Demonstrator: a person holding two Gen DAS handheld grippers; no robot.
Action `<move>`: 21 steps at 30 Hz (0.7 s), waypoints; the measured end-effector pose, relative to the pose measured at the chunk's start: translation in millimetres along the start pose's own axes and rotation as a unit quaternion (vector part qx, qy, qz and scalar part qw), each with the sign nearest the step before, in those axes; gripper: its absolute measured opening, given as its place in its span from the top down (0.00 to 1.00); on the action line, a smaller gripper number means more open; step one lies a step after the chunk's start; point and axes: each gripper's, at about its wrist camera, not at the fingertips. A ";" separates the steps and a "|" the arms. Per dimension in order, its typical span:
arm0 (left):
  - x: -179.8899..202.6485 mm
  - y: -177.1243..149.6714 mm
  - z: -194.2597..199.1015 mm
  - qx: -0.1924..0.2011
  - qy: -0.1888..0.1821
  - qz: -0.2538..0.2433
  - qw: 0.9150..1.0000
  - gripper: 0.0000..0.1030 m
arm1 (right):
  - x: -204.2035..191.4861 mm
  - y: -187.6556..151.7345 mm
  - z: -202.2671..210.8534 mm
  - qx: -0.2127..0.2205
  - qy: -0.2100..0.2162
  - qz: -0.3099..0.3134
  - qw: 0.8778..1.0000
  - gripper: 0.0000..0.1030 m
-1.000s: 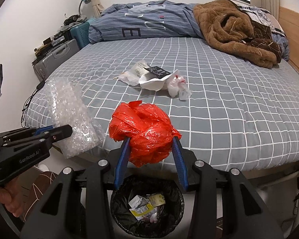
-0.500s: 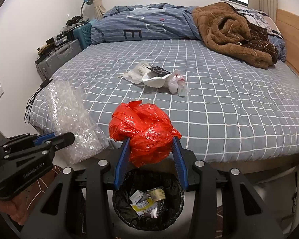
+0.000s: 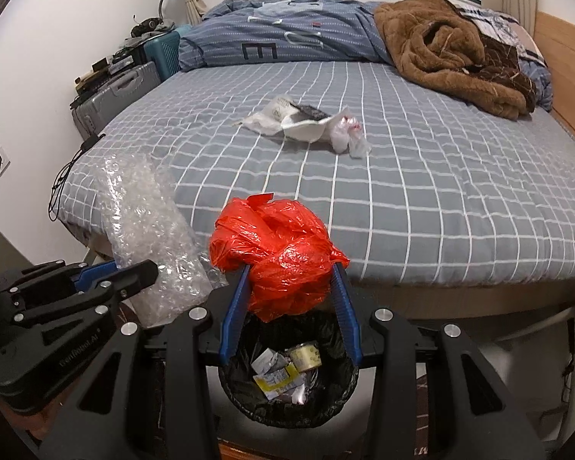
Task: Collect trash
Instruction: 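Lift the bubble wrap and red bag and carry both down over the bin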
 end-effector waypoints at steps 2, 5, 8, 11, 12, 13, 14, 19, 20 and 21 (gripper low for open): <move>-1.3 -6.2 -7.0 -0.006 -0.004 0.002 1.000 0.83 | 0.6 -5.6 -5.2 -0.011 0.005 -0.004 1.000 0.60; -7.0 -11.9 -16.1 -0.015 -0.005 0.008 1.000 0.83 | 0.2 -12.7 -13.5 -0.021 0.001 -0.004 1.000 0.60; -12.5 -17.8 -22.9 -0.020 -0.004 0.012 1.000 0.83 | 2.5 -20.5 -23.6 -0.034 0.004 -0.010 0.999 0.60; -18.4 -23.7 -29.6 -0.024 -0.004 0.016 1.000 0.83 | 1.7 -27.8 -31.8 -0.043 0.001 -0.010 0.999 0.60; -19.9 -25.6 -32.1 -0.026 -0.003 0.018 0.999 0.83 | 0.9 -29.9 -34.4 -0.044 -0.002 -0.007 0.999 0.60; -21.0 -27.4 -34.7 -0.028 -0.003 0.019 0.999 0.83 | 0.6 -32.5 -37.7 -0.047 -0.003 -0.006 0.999 0.60; -22.2 -29.9 -37.5 -0.030 -0.003 0.020 0.999 0.84 | 0.8 -34.5 -41.1 -0.051 -0.002 -0.007 0.999 0.60; -26.3 -39.5 -52.7 -0.043 -0.001 0.021 0.999 0.83 | 0.4 -47.0 -57.2 -0.068 -0.006 -0.005 0.998 0.60; -28.0 -42.9 -57.7 -0.048 0.000 0.022 0.999 0.84 | 0.5 -49.9 -61.1 -0.072 -0.007 -0.005 0.997 0.60; -29.4 -45.0 -60.9 -0.051 0.001 0.023 0.998 0.83 | 0.3 -51.3 -63.5 -0.075 -0.008 -0.004 0.997 0.60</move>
Point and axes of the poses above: each gripper's, at about its wrist camera, not at the fingertips, and z roughly against the way its jaws point, x to its right, y to its top, and after that the axes turned 14 degrees about -y, right-handed
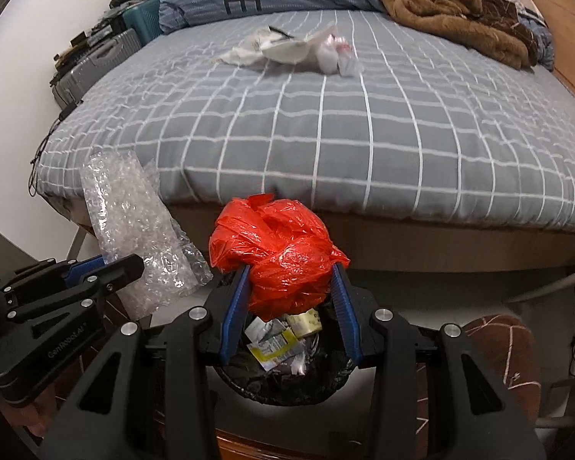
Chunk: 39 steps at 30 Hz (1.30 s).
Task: Collect trash
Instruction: 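Lift the bubble wrap and red bag and carry both down over the bin, then open the right tool over the bin while the left tool releases the bubble wrap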
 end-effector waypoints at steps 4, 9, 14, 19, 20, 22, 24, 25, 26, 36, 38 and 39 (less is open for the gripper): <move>-8.1 -6.3 -14.3 -0.011 -0.007 0.009 1.000 0.83 | -1.2 -7.4 -16.8 -0.017 -0.004 0.002 1.000 0.60; -18.3 -10.8 -35.3 -0.023 -0.014 0.017 0.999 0.84 | -5.3 -15.4 -39.7 -0.039 -0.007 0.007 0.999 0.60; -28.6 -15.1 -50.2 -0.034 -0.015 0.029 0.999 0.84 | -6.2 -16.8 -56.5 -0.059 0.000 0.001 0.998 0.60; -39.2 -15.9 -61.0 -0.041 -0.023 0.045 0.998 0.83 | -9.9 -18.4 -70.8 -0.074 0.001 0.001 0.997 0.60; -41.4 -15.4 -62.5 -0.040 -0.022 0.046 0.998 0.83 | -10.1 -17.7 -72.9 -0.077 0.001 0.000 0.997 0.60; -44.7 -15.0 -66.1 -0.042 -0.019 0.048 0.998 0.84 | -10.4 -18.8 -78.2 -0.083 0.001 -0.001 0.997 0.60; -47.4 -15.6 -69.6 -0.045 -0.016 0.050 0.998 0.84 | -11.6 -18.4 -84.3 -0.089 0.000 0.000 0.996 0.60; -47.3 -16.5 -70.8 -0.047 -0.016 0.050 0.998 0.83 | -12.0 -18.2 -86.7 -0.091 -0.001 0.000 0.996 0.60; -47.7 -16.7 -72.8 -0.048 -0.015 0.050 0.997 0.83 | -12.5 -18.2 -88.5 -0.092 -0.002 0.001 0.996 0.60; -44.6 -14.6 -85.6 -0.060 -0.008 0.055 0.997 0.83 | -20.4 -17.3 -92.5 -0.094 -0.009 0.008 0.995 0.45; -43.2 -14.5 -85.3 -0.061 -0.007 0.053 0.997 0.83 | -18.6 -15.7 -88.2 -0.088 -0.009 0.001 0.996 0.35; -42.5 -14.7 -86.2 -0.062 -0.007 0.053 0.997 0.83 | -16.9 -14.5 -85.9 -0.085 -0.011 -0.001 0.996 0.32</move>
Point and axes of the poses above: each gripper's, at about its wrist camera, not at the fingertips, and z roughly against the way its jaws point, x to its right, y to its top, and after that the axes turned 14 degrees about -y, right-handed
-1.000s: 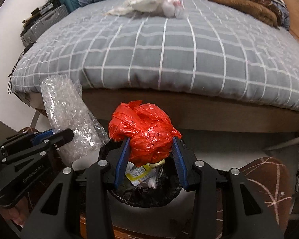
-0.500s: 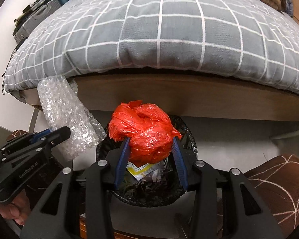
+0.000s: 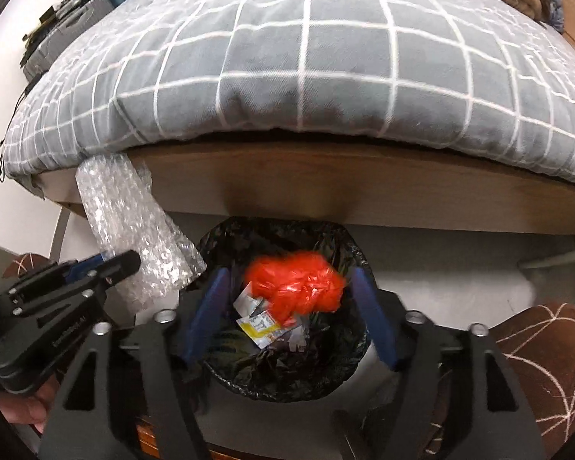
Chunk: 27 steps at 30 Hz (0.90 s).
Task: Collect trash
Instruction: 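Open the right tool over the bin while the left tool releases the bubble wrap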
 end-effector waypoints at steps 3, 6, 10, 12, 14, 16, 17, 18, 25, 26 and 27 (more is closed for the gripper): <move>2.3 -0.6 -6.1 -0.006 0.001 0.000 1.000 0.83 | 7.3 2.6 8.1 0.014 -0.009 -0.002 1.000 0.21; 7.2 1.7 -7.2 -0.008 0.000 -0.006 1.000 0.83 | 16.8 4.5 15.6 0.026 -0.018 -0.011 0.999 0.14; 13.4 2.3 -13.0 -0.013 -0.003 -0.014 1.000 0.83 | 31.9 8.5 18.4 0.039 -0.047 -0.013 0.998 0.07; 17.5 3.2 -16.1 -0.015 -0.006 -0.020 1.000 0.83 | 36.7 8.0 18.6 0.045 -0.052 -0.013 0.998 0.07; 21.6 4.4 -17.2 -0.015 -0.009 -0.022 1.000 0.83 | 42.7 8.7 20.7 0.051 -0.059 -0.008 0.997 0.07; 27.4 4.6 -18.8 -0.015 -0.011 -0.028 0.999 0.83 | 48.1 8.1 24.6 0.062 -0.067 -0.009 0.996 0.07; 30.5 4.9 -20.8 -0.017 -0.012 -0.030 0.999 0.83 | 51.0 6.1 23.3 0.065 -0.068 -0.012 0.995 0.07; 33.8 4.8 -23.4 -0.019 -0.013 -0.033 0.999 0.83 | 56.0 5.4 22.2 0.066 -0.069 -0.017 0.995 0.07; 53.6 1.7 -37.1 -0.033 -0.016 -0.059 0.998 0.83 | 80.4 1.0 7.1 0.037 -0.052 -0.060 0.996 0.07; 55.3 1.0 -38.7 -0.035 -0.016 -0.061 0.997 0.83 | 82.3 1.4 5.8 0.034 -0.049 -0.065 0.996 0.07; 56.5 0.0 -40.2 -0.036 -0.015 -0.064 0.997 0.83 | 83.4 1.8 4.9 0.032 -0.047 -0.069 0.996 0.07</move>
Point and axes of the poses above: each gripper's, at about its wrist camera, not at the fingertips, and z roughly against the way its jaws point, x to its right, y to its top, and after that the axes turned 14 degrees about -y, right-handed
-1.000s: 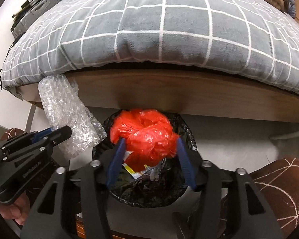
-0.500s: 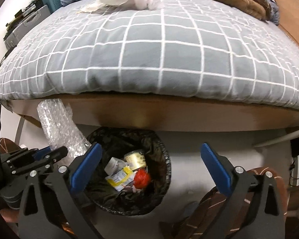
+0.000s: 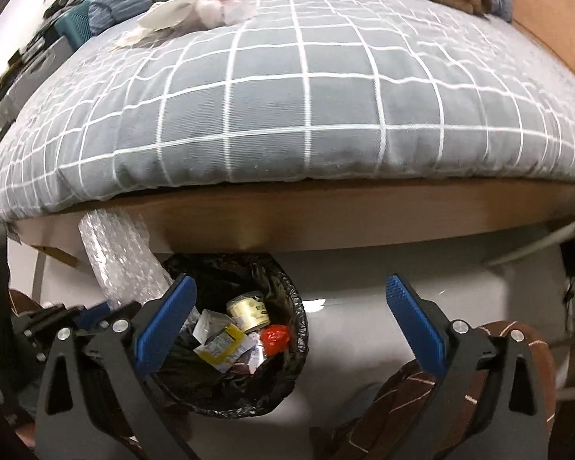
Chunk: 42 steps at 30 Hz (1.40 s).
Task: Collect trash
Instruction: 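Open the right tool over the bin while the left tool releases the bubble wrap, then raise both open tools back toward the remaining tissue and packaging on the bed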
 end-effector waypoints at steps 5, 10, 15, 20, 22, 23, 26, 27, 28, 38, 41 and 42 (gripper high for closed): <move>4.9 -1.2 -5.6 -0.005 0.002 -0.006 1.000 0.83 | 1.7 -0.7 -0.3 -0.001 0.002 -0.007 1.000 0.07; 6.3 -2.3 -5.2 -0.001 0.001 -0.008 1.000 0.81 | -1.6 -0.5 -1.6 -0.003 -0.001 -0.001 1.000 0.07; 2.9 -2.2 -1.6 0.004 0.004 -0.003 1.000 0.78 | -4.7 -0.8 -2.7 -0.003 -0.004 0.002 1.000 0.07; 0.6 -2.4 2.9 0.010 0.008 -0.002 1.000 0.70 | -4.7 -0.3 -3.5 -0.003 -0.004 0.003 1.000 0.07; -1.5 -1.8 4.6 0.010 0.007 0.002 1.000 0.63 | -5.7 -0.5 -3.9 -0.003 -0.004 0.005 1.000 0.07; -3.0 -1.6 6.4 0.013 0.008 0.004 1.000 0.59 | -6.7 -0.5 -4.1 -0.003 -0.003 0.007 1.000 0.07; -7.1 -0.9 10.7 0.020 0.011 0.009 1.000 0.46 | -9.1 -0.4 -4.0 -0.001 -0.004 0.011 1.000 0.07; -8.7 -0.3 12.8 0.023 0.011 0.011 1.000 0.43 | -10.1 -0.2 -3.7 0.000 -0.003 0.013 1.000 0.07; -10.1 -0.3 15.1 0.025 0.012 0.013 1.000 0.42 | -11.1 -0.1 -3.6 0.001 -0.003 0.014 1.000 0.07; -26.6 1.2 50.1 0.071 0.043 0.025 0.996 0.11 | -14.6 3.7 1.3 0.013 0.009 0.009 1.000 0.07; -28.7 1.7 62.9 0.085 0.053 0.029 0.995 0.06 | -15.4 5.1 6.6 0.019 0.016 0.006 1.000 0.07; -30.2 1.6 67.5 0.088 0.053 0.029 0.994 0.06 | -15.7 5.5 9.2 0.021 0.018 0.006 1.000 0.07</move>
Point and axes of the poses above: each gripper's, at about its wrist camera, not at the fingertips, and z roughly against the way its jaws point, x to its right, y to its top, and after that the axes turned 14 degrees about -y, right-handed
